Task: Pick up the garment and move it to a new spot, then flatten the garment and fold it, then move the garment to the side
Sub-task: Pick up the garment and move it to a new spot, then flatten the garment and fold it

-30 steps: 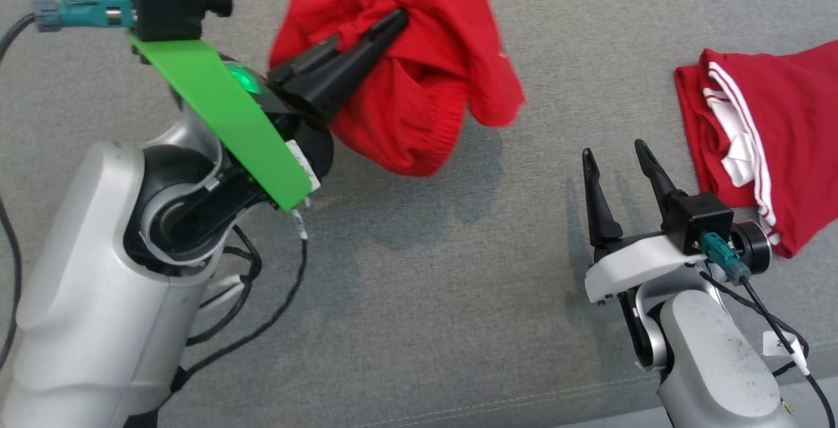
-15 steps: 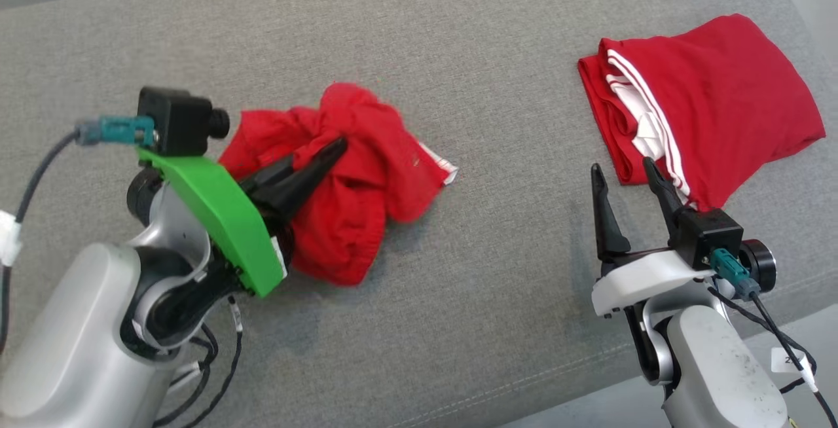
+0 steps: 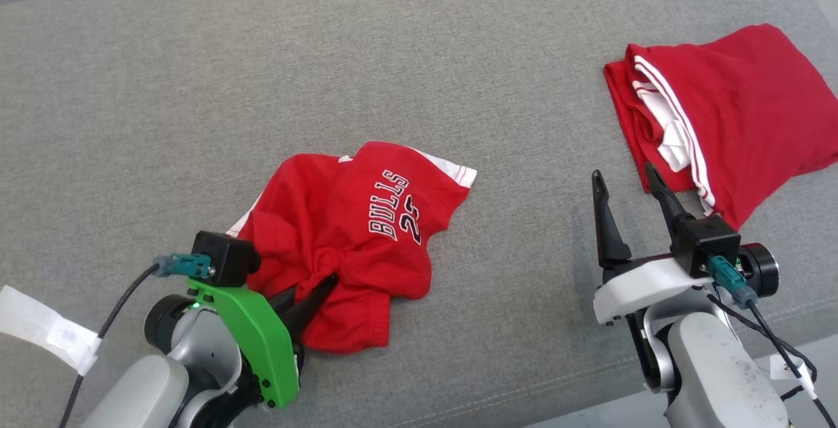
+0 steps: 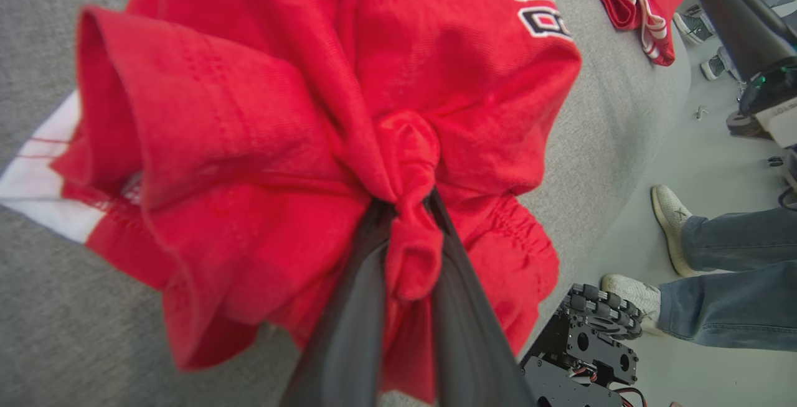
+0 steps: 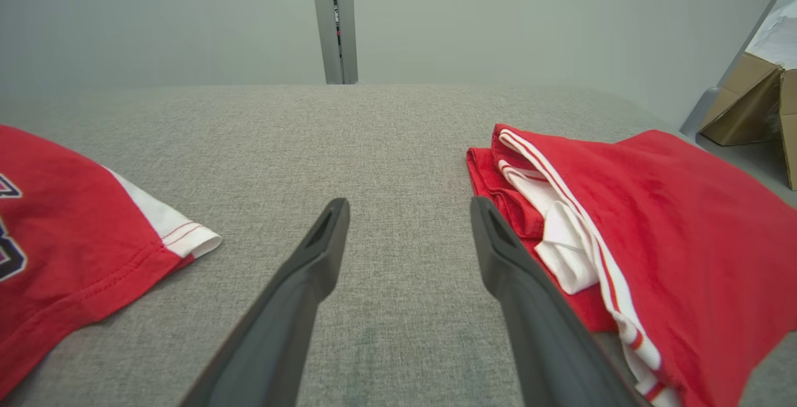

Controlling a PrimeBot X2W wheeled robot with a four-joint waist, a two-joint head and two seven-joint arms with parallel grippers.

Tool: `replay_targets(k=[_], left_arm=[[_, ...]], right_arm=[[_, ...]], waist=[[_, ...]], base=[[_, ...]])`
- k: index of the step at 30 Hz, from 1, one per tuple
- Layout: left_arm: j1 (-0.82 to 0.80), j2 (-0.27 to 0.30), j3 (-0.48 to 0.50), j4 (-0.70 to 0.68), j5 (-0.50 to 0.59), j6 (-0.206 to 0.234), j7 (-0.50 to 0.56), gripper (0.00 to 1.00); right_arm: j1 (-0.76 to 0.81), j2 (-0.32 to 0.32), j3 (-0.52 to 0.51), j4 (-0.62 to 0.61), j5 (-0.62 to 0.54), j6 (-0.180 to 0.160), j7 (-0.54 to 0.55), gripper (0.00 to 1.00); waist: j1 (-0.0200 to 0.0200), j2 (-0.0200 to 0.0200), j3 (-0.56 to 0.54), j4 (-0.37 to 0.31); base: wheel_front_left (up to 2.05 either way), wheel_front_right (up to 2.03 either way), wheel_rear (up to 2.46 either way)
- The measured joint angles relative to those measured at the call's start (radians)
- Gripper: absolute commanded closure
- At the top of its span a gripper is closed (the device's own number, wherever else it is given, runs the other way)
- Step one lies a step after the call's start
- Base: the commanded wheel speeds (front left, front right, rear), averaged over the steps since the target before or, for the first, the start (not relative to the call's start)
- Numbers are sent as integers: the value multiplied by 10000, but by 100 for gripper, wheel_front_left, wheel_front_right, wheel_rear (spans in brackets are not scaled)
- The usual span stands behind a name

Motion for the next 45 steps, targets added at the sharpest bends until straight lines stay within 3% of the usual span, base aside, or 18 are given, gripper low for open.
replay_targets(k=[4,11,13,14,15,16,17,26,45], left_arm=[[323,-295,-65,0,-2,71,-345,100],[395,-500,-431,-8,75,69,-520,100],[413,-500,-535,-6,90,63,-520,59],[420,-500,-581,-6,134,63,-522,55],[428,-506,-591,-6,169,63,-556,25],[430,-508,-589,-6,169,63,-600,4],[430,-508,-591,-8,180,56,-614,0],[455,-602,-364,-71,247,65,-1070,0],[475,-587,-314,-309,240,123,-1287,0]], right_arm=[[-99,-56,520,27,-244,347,0,0],[-1088,-240,1565,608,-199,1781,301,0],[-1296,-309,1664,759,-69,2105,529,0],[-1405,-357,1718,830,-69,2240,642,0],[-1513,-389,1726,905,-67,2307,740,0],[-1603,-431,1728,972,-29,2316,834,0],[-1700,-500,1741,1057,-15,2316,947,0],[-1851,-890,1948,1722,332,2322,1703,0],[-2021,-867,2803,2754,1131,2420,2383,0]], waist=[[0,0,-95,409],[0,0,-178,1028],[0,0,-188,1191],[0,0,-191,1269],[0,0,-195,1342],[0,0,-197,1411],[0,0,-200,1478],[0,0,-239,1929],[0,0,-240,2057]], base=[[0,0,0],[0,0,0],[0,0,0],[0,0,0],[0,0,0],[0,0,0],[0,0,0],[0,0,0],[0,0,0]])
